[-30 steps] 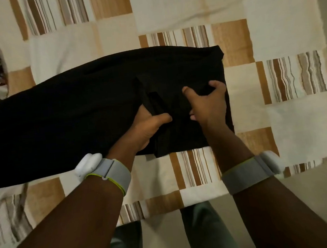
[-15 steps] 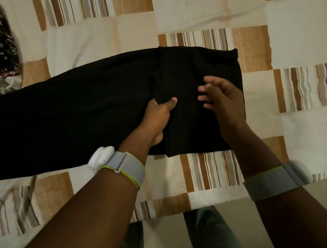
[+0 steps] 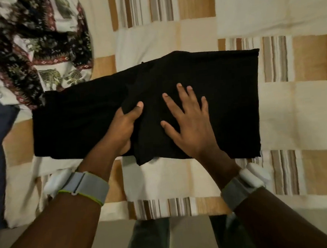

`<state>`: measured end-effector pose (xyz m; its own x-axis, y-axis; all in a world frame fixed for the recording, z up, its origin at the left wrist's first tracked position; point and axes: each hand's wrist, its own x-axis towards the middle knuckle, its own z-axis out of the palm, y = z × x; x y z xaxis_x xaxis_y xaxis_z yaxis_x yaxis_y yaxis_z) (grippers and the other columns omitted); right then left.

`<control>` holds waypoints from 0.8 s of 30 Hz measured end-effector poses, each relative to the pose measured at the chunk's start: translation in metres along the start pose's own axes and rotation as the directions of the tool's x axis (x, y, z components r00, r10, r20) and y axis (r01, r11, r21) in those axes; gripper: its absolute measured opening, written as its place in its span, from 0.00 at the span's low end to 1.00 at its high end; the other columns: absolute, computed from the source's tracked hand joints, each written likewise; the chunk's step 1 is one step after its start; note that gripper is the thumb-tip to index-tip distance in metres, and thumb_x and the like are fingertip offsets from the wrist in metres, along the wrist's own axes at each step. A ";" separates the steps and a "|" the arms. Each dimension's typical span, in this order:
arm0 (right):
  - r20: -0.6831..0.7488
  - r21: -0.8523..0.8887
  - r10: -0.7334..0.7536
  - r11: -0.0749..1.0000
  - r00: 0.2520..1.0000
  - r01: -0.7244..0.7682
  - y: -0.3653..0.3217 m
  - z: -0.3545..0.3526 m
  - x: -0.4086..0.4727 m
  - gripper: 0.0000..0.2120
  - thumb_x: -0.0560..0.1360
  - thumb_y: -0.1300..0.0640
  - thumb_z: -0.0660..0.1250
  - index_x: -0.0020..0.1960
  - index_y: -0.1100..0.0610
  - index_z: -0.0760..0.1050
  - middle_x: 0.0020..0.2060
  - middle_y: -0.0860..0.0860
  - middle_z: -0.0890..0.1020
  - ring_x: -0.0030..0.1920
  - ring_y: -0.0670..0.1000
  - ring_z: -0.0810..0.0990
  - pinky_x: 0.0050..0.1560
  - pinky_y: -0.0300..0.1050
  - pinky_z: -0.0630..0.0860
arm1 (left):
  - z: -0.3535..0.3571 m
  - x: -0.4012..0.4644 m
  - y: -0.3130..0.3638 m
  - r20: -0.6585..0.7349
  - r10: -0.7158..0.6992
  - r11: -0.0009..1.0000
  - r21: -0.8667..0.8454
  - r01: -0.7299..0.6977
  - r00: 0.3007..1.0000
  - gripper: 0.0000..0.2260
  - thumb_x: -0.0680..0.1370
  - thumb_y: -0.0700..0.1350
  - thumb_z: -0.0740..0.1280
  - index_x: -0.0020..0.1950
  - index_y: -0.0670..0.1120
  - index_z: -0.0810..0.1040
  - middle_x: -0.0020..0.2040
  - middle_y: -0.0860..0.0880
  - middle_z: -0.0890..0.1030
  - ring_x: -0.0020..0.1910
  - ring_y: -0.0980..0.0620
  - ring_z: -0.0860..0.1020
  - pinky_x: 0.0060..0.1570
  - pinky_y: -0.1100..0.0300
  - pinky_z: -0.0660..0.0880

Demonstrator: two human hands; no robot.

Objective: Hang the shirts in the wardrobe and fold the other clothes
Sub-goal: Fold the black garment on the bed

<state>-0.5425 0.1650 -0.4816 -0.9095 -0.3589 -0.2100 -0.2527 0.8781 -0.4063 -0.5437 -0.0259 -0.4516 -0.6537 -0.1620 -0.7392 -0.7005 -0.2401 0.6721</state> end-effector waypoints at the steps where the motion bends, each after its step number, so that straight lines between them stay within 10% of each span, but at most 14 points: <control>1: 0.031 -0.079 0.020 0.997 0.999 -0.017 -0.001 0.010 0.003 0.33 0.82 0.36 0.54 0.83 0.46 0.53 0.84 0.55 0.50 0.83 0.59 0.46 0.80 0.68 0.46 | -0.010 0.001 -0.004 -0.004 -0.020 1.000 0.021 0.020 1.000 0.13 0.84 0.46 0.66 0.69 0.48 0.77 0.63 0.46 0.84 0.64 0.45 0.82 0.64 0.50 0.79; 11: -0.015 -0.066 0.181 0.981 0.983 -0.181 0.026 0.002 0.010 0.33 0.82 0.35 0.52 0.83 0.48 0.56 0.83 0.55 0.53 0.83 0.57 0.47 0.81 0.64 0.47 | -0.025 0.003 -0.008 -0.067 0.110 0.988 0.118 -0.101 0.992 0.17 0.78 0.51 0.74 0.66 0.53 0.80 0.59 0.51 0.85 0.58 0.52 0.84 0.63 0.47 0.80; 18: 0.031 -0.218 0.108 0.971 0.994 -0.099 0.034 0.011 0.015 0.35 0.81 0.33 0.52 0.84 0.47 0.52 0.84 0.58 0.49 0.83 0.61 0.44 0.80 0.67 0.47 | -0.002 0.034 0.024 -0.084 0.282 0.955 0.124 -0.271 0.956 0.40 0.71 0.44 0.81 0.78 0.53 0.64 0.71 0.46 0.76 0.68 0.50 0.78 0.65 0.51 0.79; 21: 0.041 -0.170 0.078 0.983 0.996 -0.070 0.038 0.011 0.013 0.35 0.81 0.33 0.52 0.84 0.47 0.52 0.84 0.57 0.48 0.83 0.60 0.43 0.80 0.66 0.44 | -0.002 0.050 0.036 -0.162 0.462 0.885 0.151 -0.440 0.872 0.31 0.75 0.31 0.71 0.76 0.45 0.67 0.60 0.42 0.83 0.59 0.52 0.83 0.60 0.57 0.80; 24: 0.048 -0.005 0.037 0.999 0.998 -0.037 0.046 0.000 0.010 0.33 0.82 0.35 0.55 0.83 0.47 0.56 0.84 0.55 0.49 0.84 0.57 0.42 0.81 0.64 0.42 | 0.003 0.043 0.044 -0.390 0.683 0.727 0.444 -0.523 0.618 0.24 0.73 0.35 0.64 0.70 0.43 0.72 0.55 0.51 0.81 0.56 0.54 0.81 0.57 0.54 0.80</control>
<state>-0.5633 0.2014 -0.5022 -0.9014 -0.3407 -0.2670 -0.2206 0.8923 -0.3938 -0.6033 -0.0401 -0.4539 -0.7707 -0.6370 -0.0149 -0.2944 0.3353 0.8949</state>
